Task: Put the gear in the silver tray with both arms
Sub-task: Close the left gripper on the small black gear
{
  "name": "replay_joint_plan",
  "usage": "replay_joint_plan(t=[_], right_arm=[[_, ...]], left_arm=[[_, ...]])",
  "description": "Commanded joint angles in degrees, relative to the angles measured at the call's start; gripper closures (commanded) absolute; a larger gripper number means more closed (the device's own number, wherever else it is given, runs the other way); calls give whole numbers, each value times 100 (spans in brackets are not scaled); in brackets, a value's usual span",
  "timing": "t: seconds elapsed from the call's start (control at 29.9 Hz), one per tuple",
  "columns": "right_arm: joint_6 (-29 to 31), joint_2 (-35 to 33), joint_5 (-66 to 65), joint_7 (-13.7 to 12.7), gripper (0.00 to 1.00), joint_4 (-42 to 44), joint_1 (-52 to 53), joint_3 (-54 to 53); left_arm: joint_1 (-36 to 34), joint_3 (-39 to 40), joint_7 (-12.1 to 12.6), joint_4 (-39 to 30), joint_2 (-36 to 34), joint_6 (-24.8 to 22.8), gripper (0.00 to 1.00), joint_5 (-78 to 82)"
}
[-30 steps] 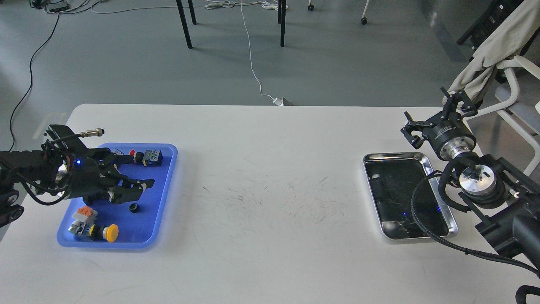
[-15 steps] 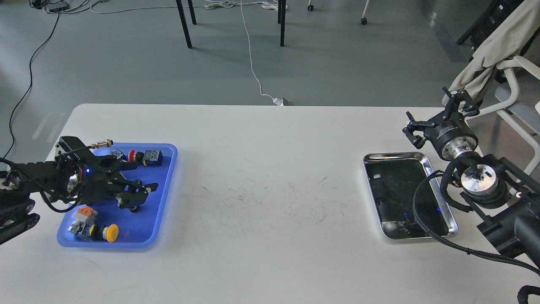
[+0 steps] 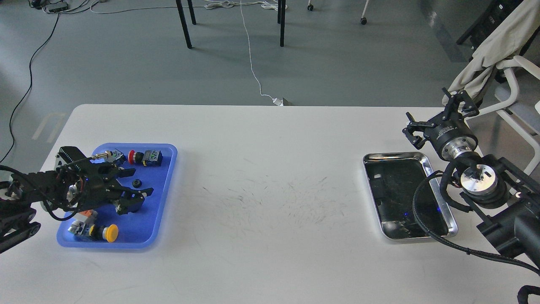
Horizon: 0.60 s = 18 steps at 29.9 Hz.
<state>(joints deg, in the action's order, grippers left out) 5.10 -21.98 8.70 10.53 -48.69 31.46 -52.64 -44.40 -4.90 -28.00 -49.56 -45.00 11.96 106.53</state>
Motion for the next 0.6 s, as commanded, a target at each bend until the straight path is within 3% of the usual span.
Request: replay_joint_plan(t=[0.0, 0.27, 0.57], right_arm=[[9, 0, 0, -7, 1, 0, 0, 0], [0, 0, -9, 2, 1, 0, -9, 8], [9, 0, -9, 2, 1, 0, -9, 8]], left_arm=[[2, -11, 0, 17, -8, 26, 25, 17], [-7, -89, 0, 52, -8, 166, 41, 9], [-7, -134, 0, 254, 62, 166, 43, 17]])
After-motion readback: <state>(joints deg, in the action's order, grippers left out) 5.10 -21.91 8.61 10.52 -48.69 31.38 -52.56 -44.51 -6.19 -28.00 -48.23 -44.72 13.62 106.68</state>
